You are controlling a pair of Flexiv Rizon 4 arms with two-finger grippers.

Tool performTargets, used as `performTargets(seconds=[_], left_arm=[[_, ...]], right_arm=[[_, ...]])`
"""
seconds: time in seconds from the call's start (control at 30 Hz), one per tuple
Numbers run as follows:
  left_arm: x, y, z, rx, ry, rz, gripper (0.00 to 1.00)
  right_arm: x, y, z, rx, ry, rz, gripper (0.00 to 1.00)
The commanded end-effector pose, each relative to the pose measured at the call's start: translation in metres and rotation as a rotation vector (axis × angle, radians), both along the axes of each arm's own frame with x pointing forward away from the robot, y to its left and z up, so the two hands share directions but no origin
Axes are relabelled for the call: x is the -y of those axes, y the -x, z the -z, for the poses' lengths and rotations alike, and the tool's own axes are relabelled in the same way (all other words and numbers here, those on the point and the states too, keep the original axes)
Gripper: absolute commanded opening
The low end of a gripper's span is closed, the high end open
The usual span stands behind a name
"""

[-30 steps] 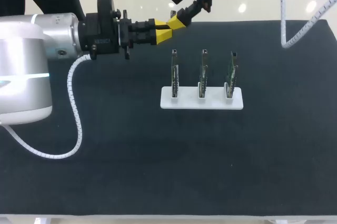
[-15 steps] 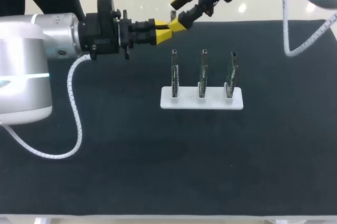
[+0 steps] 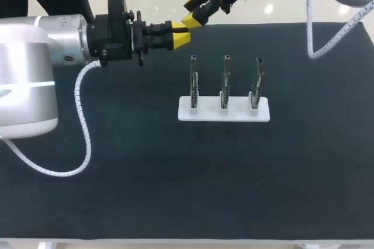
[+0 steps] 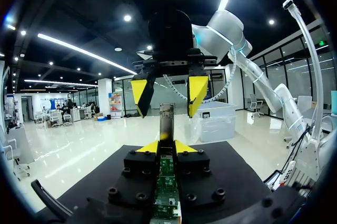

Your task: Pick up the optical module with the left hand, and insert it into the network port with the right hand.

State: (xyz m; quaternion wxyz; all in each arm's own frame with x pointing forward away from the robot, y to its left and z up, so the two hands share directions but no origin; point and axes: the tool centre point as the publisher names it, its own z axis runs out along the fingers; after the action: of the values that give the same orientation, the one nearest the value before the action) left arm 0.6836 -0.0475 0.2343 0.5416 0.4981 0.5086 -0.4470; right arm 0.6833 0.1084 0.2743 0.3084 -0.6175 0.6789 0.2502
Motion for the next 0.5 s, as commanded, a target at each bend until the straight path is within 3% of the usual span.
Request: performTargets(seconds=[0.03, 0.5], left_arm=[[0.0002, 0.0012, 0.0009, 0.003, 0.004, -0.006, 0.00], [0.0002, 0.0012, 0.0009, 0.003, 0.004, -0.006, 0.00]], right_arm=[[-0.0007, -0.0013, 0.0001, -0.001, -0.002, -0.006, 0.48], [0.0062, -0.0001, -0.0001, 0.005, 0.000, -0.020, 0.45]])
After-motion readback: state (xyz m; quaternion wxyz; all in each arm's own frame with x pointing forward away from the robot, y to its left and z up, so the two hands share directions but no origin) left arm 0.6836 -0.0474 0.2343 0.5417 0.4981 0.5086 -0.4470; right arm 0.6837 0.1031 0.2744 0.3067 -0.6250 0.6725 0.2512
